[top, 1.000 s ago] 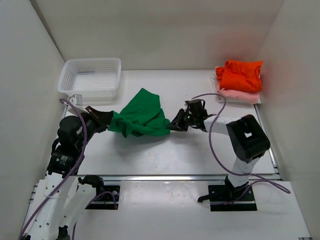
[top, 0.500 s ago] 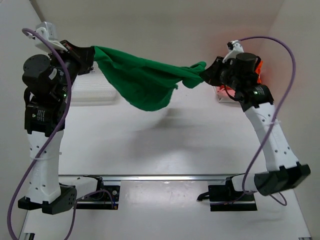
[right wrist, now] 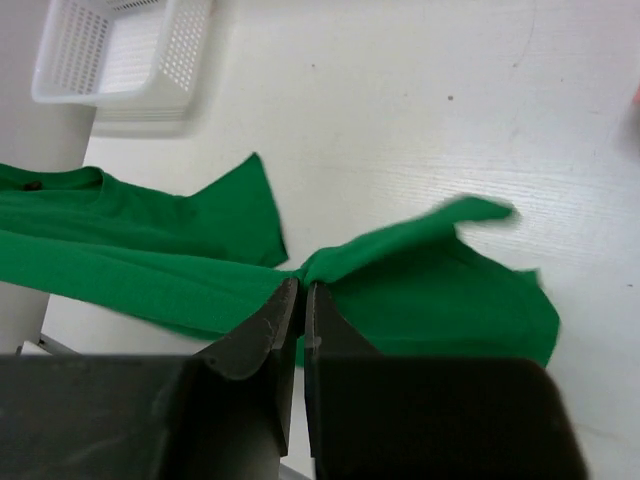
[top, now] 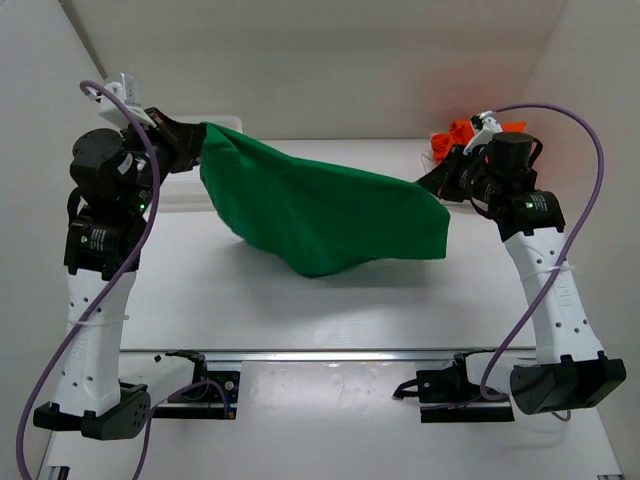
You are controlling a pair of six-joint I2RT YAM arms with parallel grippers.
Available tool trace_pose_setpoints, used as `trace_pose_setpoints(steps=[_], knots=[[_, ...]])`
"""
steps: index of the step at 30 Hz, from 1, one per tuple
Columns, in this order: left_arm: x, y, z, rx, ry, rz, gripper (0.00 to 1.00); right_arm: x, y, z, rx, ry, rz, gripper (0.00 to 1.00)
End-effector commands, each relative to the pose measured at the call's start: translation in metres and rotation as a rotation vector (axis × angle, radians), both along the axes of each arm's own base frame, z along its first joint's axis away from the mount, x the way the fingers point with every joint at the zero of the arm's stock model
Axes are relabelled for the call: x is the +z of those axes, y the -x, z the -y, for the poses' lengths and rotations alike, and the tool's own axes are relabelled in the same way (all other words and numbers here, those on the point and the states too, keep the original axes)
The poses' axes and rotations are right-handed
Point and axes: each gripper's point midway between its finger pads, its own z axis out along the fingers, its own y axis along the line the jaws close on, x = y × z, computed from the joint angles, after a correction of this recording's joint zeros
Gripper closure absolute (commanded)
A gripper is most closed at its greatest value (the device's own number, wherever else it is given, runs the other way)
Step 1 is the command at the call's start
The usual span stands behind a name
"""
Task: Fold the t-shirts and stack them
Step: Flatten out the tshirt
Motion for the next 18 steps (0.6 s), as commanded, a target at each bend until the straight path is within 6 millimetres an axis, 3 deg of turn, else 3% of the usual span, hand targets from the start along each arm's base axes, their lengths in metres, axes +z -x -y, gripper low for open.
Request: trace_pose_setpoints(steps=[1, 4, 6, 10, 11, 14, 18], knots=[[0.017, 0.002, -0.004, 0.014, 0.019, 0.071, 1.0, 0.006, -0.004, 0.005, -0.031, 0.016, 0.041, 1.0], [0.019, 0.001, -0.009, 0.033, -0.003, 0.073, 1.0, 0.016, -0.003, 0.018, -0.097, 0.047, 0.078, 1.0], [0.032, 0.008, -0.016, 0.066, 0.0, 0.11, 1.0, 0.028, -0.001, 0.026, -0.135, 0.061, 0.136, 1.0], [0.065, 0.024, -0.017, 0.068, -0.015, 0.155, 1.0, 0.079, 0.024, 0.037, -0.146, 0.027, 0.283, 1.0], [0.078, 0.033, -0.018, 0.065, -0.017, 0.182, 1.0, 0.083, 0.026, 0.039, -0.15, 0.032, 0.281, 1.0], [0.083, 0.029, -0.011, 0.04, -0.015, 0.177, 1.0, 0.12, 0.038, 0.037, -0.139, 0.022, 0.35, 1.0], [0.061, 0.007, -0.008, 0.026, -0.035, 0.11, 1.0, 0.117, 0.023, 0.029, -0.099, 0.024, 0.31, 1.0]])
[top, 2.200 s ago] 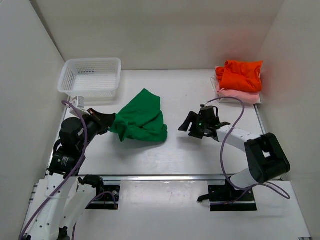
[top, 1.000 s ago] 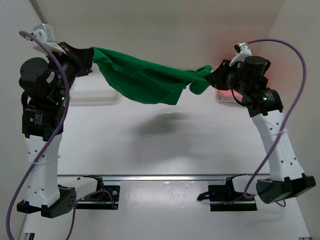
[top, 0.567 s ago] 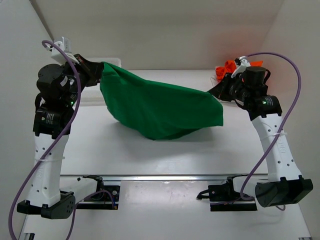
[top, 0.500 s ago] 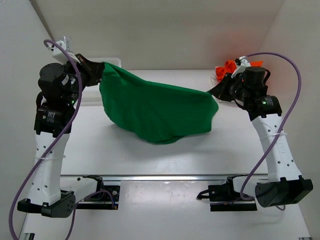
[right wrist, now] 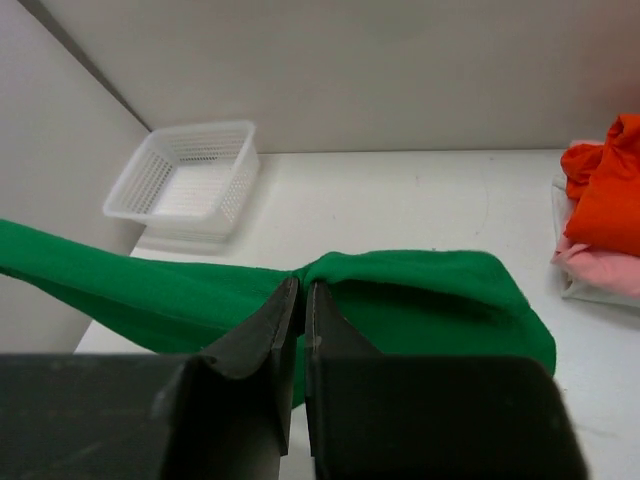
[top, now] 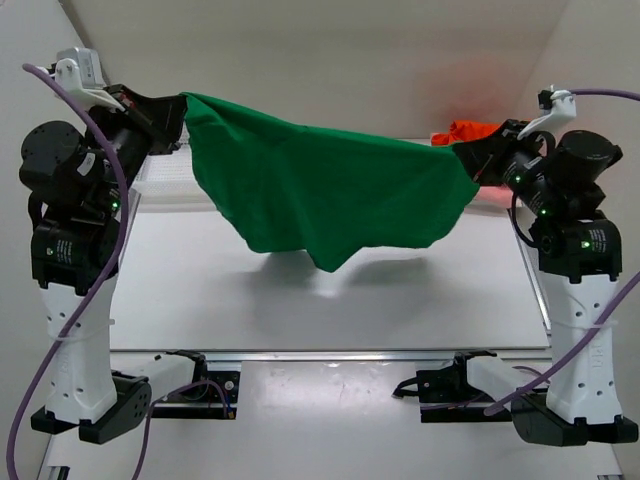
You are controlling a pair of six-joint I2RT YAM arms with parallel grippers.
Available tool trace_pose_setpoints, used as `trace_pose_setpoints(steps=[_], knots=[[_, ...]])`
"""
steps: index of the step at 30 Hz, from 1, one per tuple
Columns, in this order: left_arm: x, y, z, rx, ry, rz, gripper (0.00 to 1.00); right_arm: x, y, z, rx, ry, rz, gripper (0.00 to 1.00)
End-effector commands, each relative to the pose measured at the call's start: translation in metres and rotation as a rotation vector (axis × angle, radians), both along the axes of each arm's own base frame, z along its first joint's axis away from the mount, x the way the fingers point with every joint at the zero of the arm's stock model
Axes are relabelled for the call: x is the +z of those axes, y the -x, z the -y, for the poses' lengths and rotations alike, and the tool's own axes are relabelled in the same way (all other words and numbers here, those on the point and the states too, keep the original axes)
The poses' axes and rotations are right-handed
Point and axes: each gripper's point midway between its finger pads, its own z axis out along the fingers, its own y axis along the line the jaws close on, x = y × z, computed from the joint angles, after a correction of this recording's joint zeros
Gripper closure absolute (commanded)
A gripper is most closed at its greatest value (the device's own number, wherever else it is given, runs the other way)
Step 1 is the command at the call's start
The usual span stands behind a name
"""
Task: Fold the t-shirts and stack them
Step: Flatten out the tshirt
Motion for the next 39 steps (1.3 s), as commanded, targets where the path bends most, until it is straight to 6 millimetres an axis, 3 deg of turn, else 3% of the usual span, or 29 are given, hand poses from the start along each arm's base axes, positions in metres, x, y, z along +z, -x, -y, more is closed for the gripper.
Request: trace_pose_setpoints(steps=[1, 3, 4, 8, 9, 10, 11, 12, 13, 14, 15, 16, 17, 19, 21, 24, 25, 26, 27, 29, 30, 32, 33, 34, 35, 36, 38, 39], knots=[[-0.02, -0.026, -0.002, 0.016, -0.037, -0.051, 1.0, -0.012, -0.023, -0.003, 0.006, 0.031, -0.046, 1.0], [-0.041, -0.047, 0.002, -0.003, -0.049, -0.103, 1.0, -0.028, -0.041, -0.008, 0.006, 0.061, -0.086, 0.99], [-0.061, -0.065, 0.005, -0.017, -0.062, -0.151, 1.0, -0.045, -0.06, -0.016, 0.021, 0.086, -0.124, 1.0], [-0.094, -0.12, 0.015, -0.068, -0.088, -0.225, 1.0, -0.06, -0.1, -0.035, 0.014, 0.179, -0.104, 1.0], [-0.081, -0.124, 0.014, -0.064, -0.093, -0.19, 1.0, -0.072, -0.113, -0.037, 0.007, 0.2, -0.123, 1.0], [-0.092, -0.143, 0.015, -0.066, -0.094, -0.218, 1.0, -0.065, -0.121, -0.037, -0.015, 0.216, -0.087, 1.0], [-0.082, -0.155, 0.013, -0.065, -0.098, -0.192, 1.0, -0.057, -0.136, -0.038, -0.027, 0.214, -0.05, 1.0], [-0.062, -0.158, 0.007, -0.054, -0.091, -0.148, 1.0, -0.062, -0.148, -0.037, -0.032, 0.227, -0.054, 1.0], [-0.067, -0.175, 0.004, -0.05, -0.09, -0.157, 1.0, -0.043, -0.155, -0.034, -0.051, 0.221, -0.01, 1.0], [-0.055, -0.182, 0.0, -0.04, -0.088, -0.132, 1.0, -0.032, -0.166, -0.034, -0.061, 0.236, 0.011, 1.0], [-0.028, -0.177, -0.001, -0.037, -0.089, -0.064, 1.0, -0.035, -0.178, -0.033, -0.067, 0.247, 0.001, 1.0], [-0.023, -0.183, -0.012, -0.003, -0.087, -0.052, 1.0, -0.015, -0.184, -0.032, -0.089, 0.265, 0.034, 1.0], [-0.008, -0.177, -0.017, -0.002, -0.068, -0.009, 1.0, 0.018, -0.177, -0.033, -0.101, 0.273, 0.096, 1.0], [0.011, -0.159, -0.038, 0.012, -0.022, 0.041, 1.0, 0.045, -0.176, -0.026, -0.133, 0.286, 0.155, 1.0], [0.019, -0.144, -0.038, -0.029, -0.02, 0.066, 1.0, 0.043, -0.172, -0.019, -0.147, 0.288, 0.157, 1.0], [0.015, -0.12, -0.026, -0.029, -0.06, 0.061, 1.0, 0.015, -0.16, -0.006, -0.155, 0.283, 0.101, 1.0], [0.004, -0.114, -0.024, -0.02, -0.075, 0.043, 1.0, -0.004, -0.153, -0.002, -0.159, 0.278, 0.056, 0.99], [-0.012, -0.102, -0.005, -0.065, -0.072, 0.02, 1.0, -0.027, -0.147, 0.006, -0.17, 0.276, 0.009, 1.0], [-0.022, -0.098, -0.003, -0.072, -0.074, 0.01, 1.0, -0.039, -0.144, 0.007, -0.172, 0.271, -0.014, 1.0], [-0.084, -0.086, 0.005, -0.106, -0.052, -0.086, 1.0, -0.101, -0.124, 0.006, -0.129, 0.248, -0.123, 1.0], [-0.103, -0.084, 0.008, -0.119, -0.051, -0.116, 1.0, -0.113, -0.117, 0.006, -0.125, 0.233, -0.144, 1.0], [-0.183, -0.07, 0.011, -0.107, -0.057, -0.255, 1.0, -0.188, -0.087, 0.005, -0.104, 0.205, -0.301, 1.0], [-0.205, -0.065, 0.012, -0.107, -0.057, -0.294, 1.0, -0.205, -0.079, 0.002, -0.092, 0.197, -0.343, 1.0], [-0.248, -0.052, 0.016, -0.116, -0.052, -0.373, 1.0, -0.235, -0.059, -0.005, -0.078, 0.178, -0.411, 1.0], [-0.295, -0.043, 0.016, -0.119, -0.049, -0.468, 1.0, -0.247, -0.047, -0.008, -0.073, 0.159, -0.441, 1.0], [-0.307, -0.028, 0.013, -0.11, -0.024, -0.497, 0.88, -0.285, -0.025, -0.016, -0.059, 0.146, -0.55, 0.93], [-0.366, 0.003, 0.008, -0.093, 0.051, -0.627, 0.83, -0.337, 0.024, -0.02, -0.072, 0.136, -0.703, 0.82], [-0.36, 0.015, 0.005, -0.082, 0.077, -0.589, 0.75, -0.348, 0.038, -0.025, -0.081, 0.105, -0.747, 0.72]])
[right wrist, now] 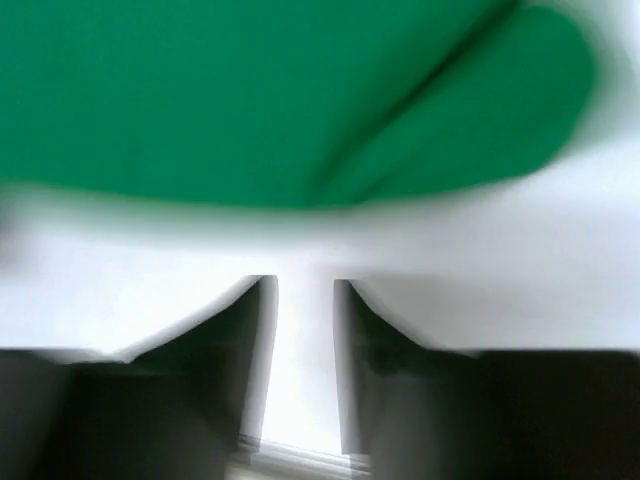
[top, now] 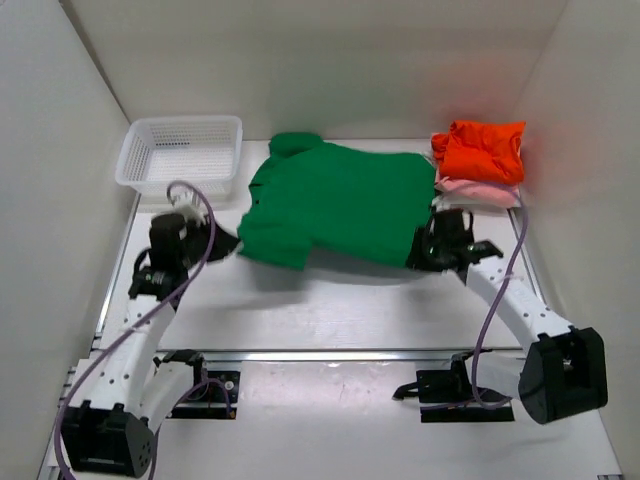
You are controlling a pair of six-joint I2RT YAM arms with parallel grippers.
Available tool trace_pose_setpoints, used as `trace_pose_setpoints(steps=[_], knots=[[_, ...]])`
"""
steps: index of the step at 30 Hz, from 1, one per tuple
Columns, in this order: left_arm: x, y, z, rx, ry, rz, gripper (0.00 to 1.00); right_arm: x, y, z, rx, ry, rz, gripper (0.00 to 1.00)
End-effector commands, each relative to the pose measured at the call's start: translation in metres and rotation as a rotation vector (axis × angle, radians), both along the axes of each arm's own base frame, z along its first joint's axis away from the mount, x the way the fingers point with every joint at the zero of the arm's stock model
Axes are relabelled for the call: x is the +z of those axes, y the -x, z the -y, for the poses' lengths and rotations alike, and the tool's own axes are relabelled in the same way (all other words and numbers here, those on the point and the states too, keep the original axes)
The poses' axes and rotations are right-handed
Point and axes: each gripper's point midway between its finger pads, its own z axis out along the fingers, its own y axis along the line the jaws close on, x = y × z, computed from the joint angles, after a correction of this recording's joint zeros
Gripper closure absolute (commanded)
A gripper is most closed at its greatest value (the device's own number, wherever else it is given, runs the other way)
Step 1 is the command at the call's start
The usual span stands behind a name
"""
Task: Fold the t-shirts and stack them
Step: Flatten out the tshirt
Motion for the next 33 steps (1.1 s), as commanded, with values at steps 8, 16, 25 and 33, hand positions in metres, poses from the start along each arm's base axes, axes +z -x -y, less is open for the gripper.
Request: trace_pose_setpoints(steps=[8, 16, 25, 33], knots=[[-0.015, 0.052, 0.005, 0.064, 0.12, -0.006, 0.34, -0.011, 0.068, 0.026, -0.21, -0.21, -0.018, 0.34], [-0.088, 0.066, 0.035, -0.058, 0.139, -0.2, 0.41, -0.033, 0.045, 0.067, -0.308, -0.038, -0.073, 0.28], [-0.16, 0.09, 0.052, -0.134, 0.023, -0.403, 0.34, -0.055, 0.024, 0.114, -0.5, 0.018, -0.129, 0.26], [-0.198, 0.096, 0.048, -0.129, -0.114, -0.523, 0.29, -0.073, 0.019, 0.115, -0.497, 0.047, -0.181, 0.24]])
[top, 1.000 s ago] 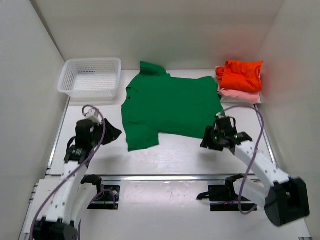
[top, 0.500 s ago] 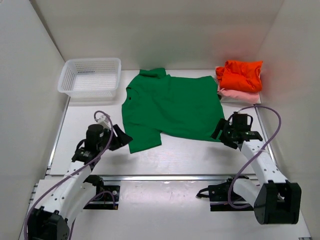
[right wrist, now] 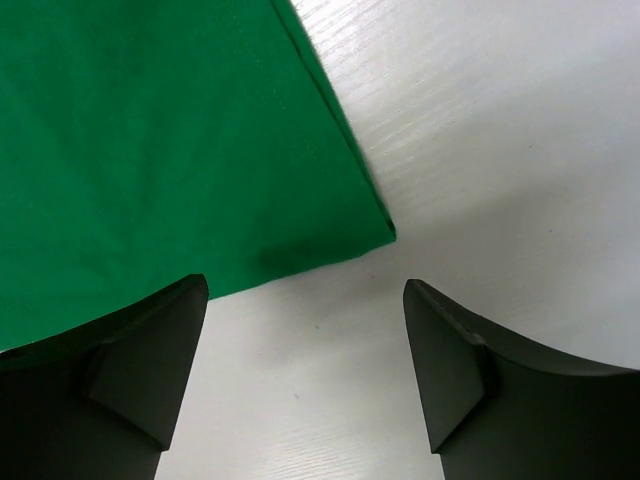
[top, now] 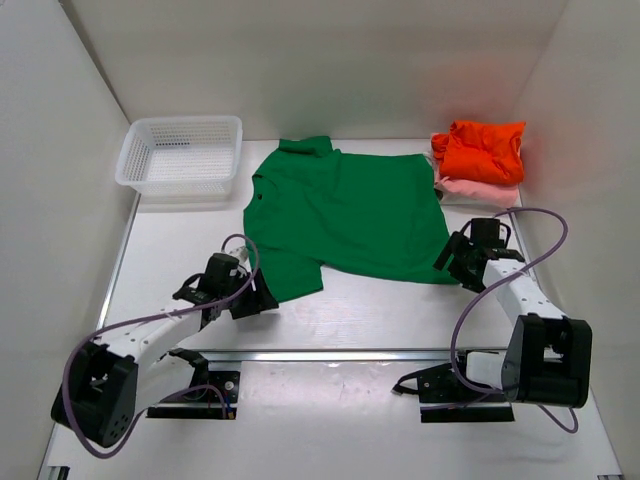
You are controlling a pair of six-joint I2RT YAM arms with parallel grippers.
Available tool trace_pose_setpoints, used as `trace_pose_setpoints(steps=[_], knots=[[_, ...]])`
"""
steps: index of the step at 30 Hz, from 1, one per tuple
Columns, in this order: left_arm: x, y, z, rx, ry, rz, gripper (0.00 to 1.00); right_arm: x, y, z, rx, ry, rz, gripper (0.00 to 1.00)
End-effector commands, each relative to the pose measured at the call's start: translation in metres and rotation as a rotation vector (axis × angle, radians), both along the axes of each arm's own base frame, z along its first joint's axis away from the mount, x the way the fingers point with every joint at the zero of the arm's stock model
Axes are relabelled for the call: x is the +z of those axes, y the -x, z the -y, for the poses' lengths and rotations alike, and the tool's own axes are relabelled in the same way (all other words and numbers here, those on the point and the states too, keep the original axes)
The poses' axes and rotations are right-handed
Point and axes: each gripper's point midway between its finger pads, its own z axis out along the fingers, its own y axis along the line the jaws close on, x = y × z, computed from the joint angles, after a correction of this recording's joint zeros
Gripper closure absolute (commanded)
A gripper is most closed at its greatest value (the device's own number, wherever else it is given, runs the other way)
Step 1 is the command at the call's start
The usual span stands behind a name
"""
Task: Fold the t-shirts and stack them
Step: Flatten out the tshirt
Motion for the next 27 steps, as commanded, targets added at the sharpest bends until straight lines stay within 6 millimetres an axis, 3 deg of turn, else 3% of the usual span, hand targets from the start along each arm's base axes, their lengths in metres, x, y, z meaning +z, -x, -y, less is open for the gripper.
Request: trace_pose_setpoints(steps=[1, 3, 5, 6, 7, 8, 9, 10, 11, 12, 16, 17, 22, 27], knots=[[-0.01, -0.008, -0.005, 0.002, -0.07, 0.004, 0.24, 0.003, -0.016, 0.003, 0.001, 0.026, 0.039, 0.22], [-0.015, -0.01, -0.003, 0.007, -0.073, -0.013, 0.31, 0.001, -0.021, -0.001, 0.016, 0.017, 0.049, 0.21], [-0.02, -0.012, 0.0, -0.004, -0.072, -0.031, 0.46, -0.005, -0.022, -0.003, 0.027, 0.014, 0.027, 0.2], [-0.023, -0.014, 0.003, -0.01, -0.067, -0.04, 0.62, -0.011, -0.02, -0.004, 0.032, 0.014, 0.005, 0.19], [-0.024, -0.017, 0.006, -0.011, -0.048, -0.041, 0.89, -0.015, -0.021, -0.006, 0.048, 0.014, -0.011, 0.2], [-0.025, -0.019, 0.008, -0.009, -0.049, -0.035, 1.0, -0.02, -0.021, -0.008, 0.054, 0.003, -0.025, 0.27], [-0.026, -0.019, 0.01, -0.01, -0.036, -0.037, 1.0, -0.022, -0.022, -0.01, 0.064, 0.0, -0.027, 0.34], [-0.026, -0.019, 0.011, -0.01, -0.03, -0.039, 1.0, -0.024, -0.024, -0.011, 0.067, -0.005, -0.039, 0.59], [-0.023, -0.022, 0.01, -0.005, -0.036, -0.029, 1.0, -0.026, -0.02, -0.013, 0.08, 0.0, -0.061, 0.93], [-0.021, -0.021, 0.007, -0.008, -0.042, -0.022, 1.0, -0.025, -0.02, -0.017, 0.087, 0.008, -0.067, 0.99], [-0.002, -0.013, -0.01, 0.007, -0.076, 0.011, 1.0, -0.018, -0.001, -0.028, 0.113, 0.062, -0.097, 1.0], [0.022, -0.003, -0.026, 0.046, -0.088, 0.057, 1.0, -0.01, 0.024, -0.033, 0.101, 0.012, -0.134, 1.0], [0.047, 0.01, -0.018, 0.042, -0.023, 0.093, 1.0, 0.012, 0.036, -0.031, 0.102, -0.001, -0.11, 1.0], [0.085, 0.024, -0.023, 0.085, 0.067, 0.173, 1.0, 0.013, 0.062, -0.032, 0.134, -0.017, -0.175, 1.0]])
